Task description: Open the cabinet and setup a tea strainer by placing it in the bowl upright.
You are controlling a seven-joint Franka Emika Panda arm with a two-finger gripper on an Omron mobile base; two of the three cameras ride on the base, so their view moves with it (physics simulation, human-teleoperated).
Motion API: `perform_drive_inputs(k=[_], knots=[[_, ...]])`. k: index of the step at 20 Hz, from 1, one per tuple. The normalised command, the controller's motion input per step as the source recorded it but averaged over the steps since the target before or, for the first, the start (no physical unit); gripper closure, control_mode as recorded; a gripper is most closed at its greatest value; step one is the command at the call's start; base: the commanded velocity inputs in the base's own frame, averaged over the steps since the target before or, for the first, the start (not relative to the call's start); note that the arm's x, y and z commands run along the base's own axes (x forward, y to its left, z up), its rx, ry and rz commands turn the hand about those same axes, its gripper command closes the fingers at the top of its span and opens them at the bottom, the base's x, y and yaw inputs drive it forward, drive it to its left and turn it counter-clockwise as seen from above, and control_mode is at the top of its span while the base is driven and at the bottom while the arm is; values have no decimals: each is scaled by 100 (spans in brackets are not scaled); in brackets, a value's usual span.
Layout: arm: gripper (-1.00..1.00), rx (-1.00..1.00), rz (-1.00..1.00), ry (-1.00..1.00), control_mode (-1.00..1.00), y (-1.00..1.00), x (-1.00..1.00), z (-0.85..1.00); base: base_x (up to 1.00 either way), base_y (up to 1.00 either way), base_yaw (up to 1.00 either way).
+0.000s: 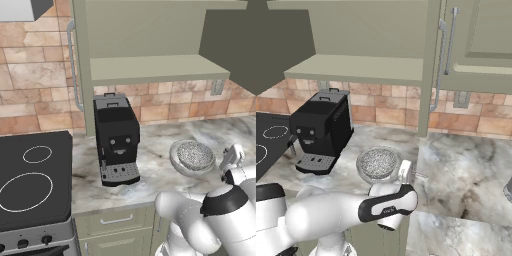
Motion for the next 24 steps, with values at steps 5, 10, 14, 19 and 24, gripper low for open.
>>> perform_drive_inputs(k=[5, 10, 14, 19, 24], knots=[[100, 0, 0, 0, -100, 11, 9, 0, 0, 0, 0], [100, 0, 0, 0, -100, 6, 13, 0, 0, 0, 0], [100, 0, -1, 0, -100, 0, 19, 0, 0, 0, 0], [100, 0, -1, 0, -100, 0, 21, -2, 0, 0, 0], [100, 0, 0, 2, -100, 0, 2, -8, 0, 0, 0]])
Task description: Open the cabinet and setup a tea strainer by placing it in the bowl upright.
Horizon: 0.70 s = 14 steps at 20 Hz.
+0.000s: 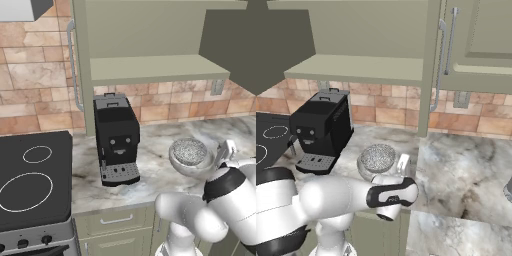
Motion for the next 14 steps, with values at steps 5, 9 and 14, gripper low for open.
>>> perform_drive_inputs(k=[5, 9, 14], knots=[[100, 0, -1, 1, -100, 0, 0, -15, 0, 0, 0], [100, 0, -1, 0, -100, -2, 0, -4, 0, 0, 0], [100, 0, -1, 0, -100, -6, 0, -2, 0, 0, 0]])
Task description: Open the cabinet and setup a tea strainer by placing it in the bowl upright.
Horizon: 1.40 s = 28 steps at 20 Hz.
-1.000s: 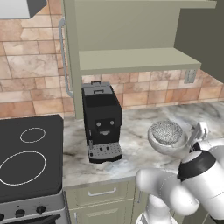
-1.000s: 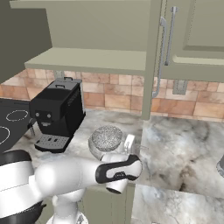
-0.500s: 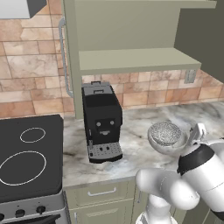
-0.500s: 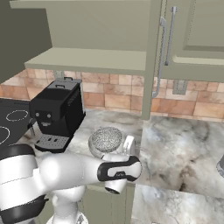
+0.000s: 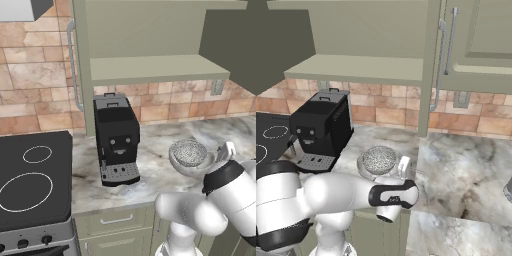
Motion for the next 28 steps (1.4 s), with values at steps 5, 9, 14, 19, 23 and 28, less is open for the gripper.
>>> perform_drive_inputs(k=[5, 9, 14, 19, 23, 28], knots=[[100, 0, -1, 0, -100, -8, 0, -7, 0, 0, 0], [100, 0, -1, 0, -100, -8, 0, -12, 0, 0, 0], [100, 0, 0, 0, -100, 0, 0, -15, 0, 0, 0], [100, 0, 0, 0, -100, 1, 0, -9, 0, 0, 0], [100, 0, 0, 0, -100, 0, 0, 0, 0, 0, 0], [100, 0, 0, 0, -100, 0, 0, 0, 0, 0, 0]])
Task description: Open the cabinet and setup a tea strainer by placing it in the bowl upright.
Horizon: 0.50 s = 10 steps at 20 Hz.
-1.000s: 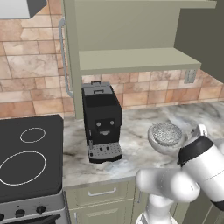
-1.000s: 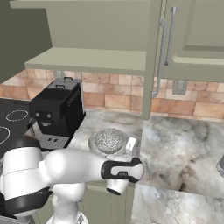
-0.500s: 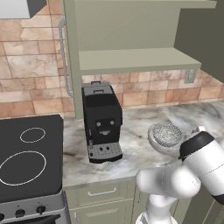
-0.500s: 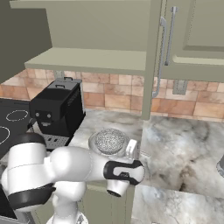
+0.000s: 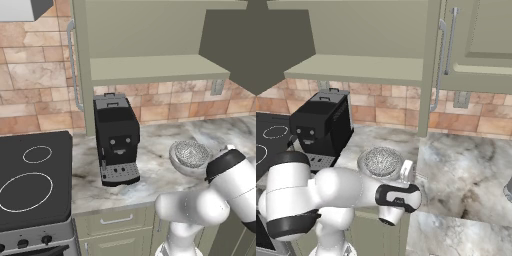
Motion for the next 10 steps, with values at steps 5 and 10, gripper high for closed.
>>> perform_drive_inputs(k=[5, 10], knots=[[-100, 0, 0, -1, -100, 7, 0, 0, 0, 0, 0], [-100, 0, 0, -1, -100, 11, 0, 0, 0, 0, 0]])
